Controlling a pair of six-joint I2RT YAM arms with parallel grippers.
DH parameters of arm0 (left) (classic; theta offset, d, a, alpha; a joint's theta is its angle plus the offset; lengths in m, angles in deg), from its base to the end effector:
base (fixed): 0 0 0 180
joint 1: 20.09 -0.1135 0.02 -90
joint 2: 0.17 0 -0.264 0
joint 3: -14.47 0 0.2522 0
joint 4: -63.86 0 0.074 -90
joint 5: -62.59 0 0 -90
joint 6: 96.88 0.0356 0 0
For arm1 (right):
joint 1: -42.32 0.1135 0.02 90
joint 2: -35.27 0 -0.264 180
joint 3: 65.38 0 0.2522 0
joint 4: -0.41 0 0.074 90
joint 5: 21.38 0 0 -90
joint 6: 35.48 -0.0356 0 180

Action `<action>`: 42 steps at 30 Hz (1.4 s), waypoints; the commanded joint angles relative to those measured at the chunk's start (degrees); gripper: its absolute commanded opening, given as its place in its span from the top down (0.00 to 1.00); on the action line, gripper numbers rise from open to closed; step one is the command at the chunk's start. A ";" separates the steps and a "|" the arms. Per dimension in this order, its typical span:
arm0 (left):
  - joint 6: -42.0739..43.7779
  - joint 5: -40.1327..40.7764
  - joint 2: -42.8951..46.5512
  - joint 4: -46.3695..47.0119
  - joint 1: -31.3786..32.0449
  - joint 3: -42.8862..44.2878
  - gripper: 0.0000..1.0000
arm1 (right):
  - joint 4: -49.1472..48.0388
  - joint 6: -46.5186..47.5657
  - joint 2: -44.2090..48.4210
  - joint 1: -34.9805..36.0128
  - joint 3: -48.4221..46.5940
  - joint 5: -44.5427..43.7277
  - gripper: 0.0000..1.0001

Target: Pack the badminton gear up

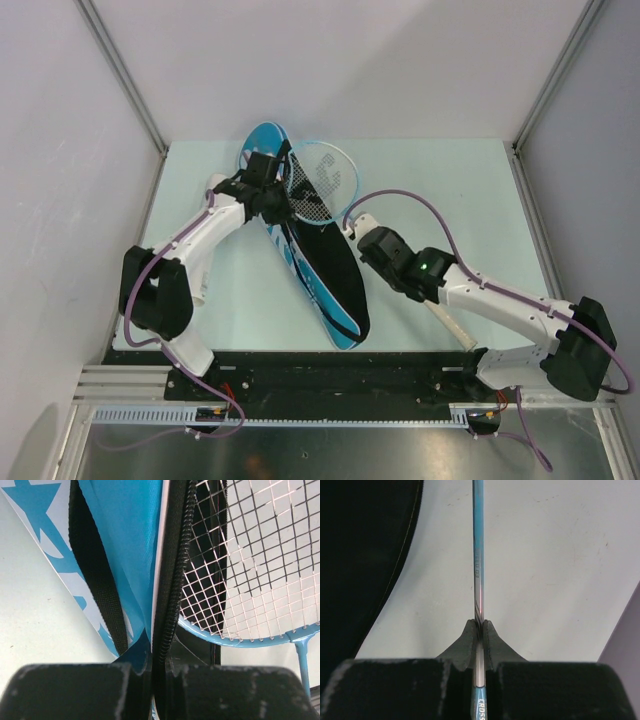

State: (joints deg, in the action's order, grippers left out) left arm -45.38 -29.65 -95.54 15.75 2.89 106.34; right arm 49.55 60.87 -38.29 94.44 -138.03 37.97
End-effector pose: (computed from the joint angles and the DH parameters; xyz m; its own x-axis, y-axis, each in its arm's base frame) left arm 0.3350 -0.1436 0.2751 -0.8215 -0.3273 -0.4669 -0.1264 0.9030 -0.4106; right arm 0.1768 0.1977 0.2825 -0.4149 -0.6884 -0.5950 -0.5272 0.7149 -0.4594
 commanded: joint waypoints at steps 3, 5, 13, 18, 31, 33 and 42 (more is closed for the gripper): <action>1.76 -2.06 3.00 4.64 -0.75 0.38 1.00 | 0.57 0.59 1.66 3.42 0.53 -3.89 1.00; 1.94 -3.11 3.17 5.17 -0.83 -0.06 1.00 | -0.13 0.68 1.49 3.78 0.62 -3.19 1.00; 3.26 -12.68 6.77 14.47 -0.31 -5.32 1.00 | -9.78 3.76 -1.93 6.15 0.36 -1.78 1.00; 2.64 -16.65 8.01 19.49 0.39 -7.09 1.00 | -16.46 1.30 -4.92 6.15 -2.36 -1.78 1.00; -1.75 -26.50 7.04 28.81 6.64 -10.16 1.00 | -29.57 -2.92 -12.04 6.15 -10.18 -10.29 1.00; -2.19 -26.76 6.95 29.95 6.55 -10.87 1.00 | -30.54 -4.06 -13.27 6.33 -10.36 -12.14 1.00; -2.54 -27.29 7.39 30.48 6.55 -14.56 1.00 | -37.66 -6.08 -20.13 7.29 -10.28 -14.96 1.00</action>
State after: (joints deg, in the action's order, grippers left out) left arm -46.40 -49.69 -91.35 41.78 8.13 92.39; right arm 21.68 57.55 -55.95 101.70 -145.72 25.53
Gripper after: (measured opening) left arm 0.071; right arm 0.030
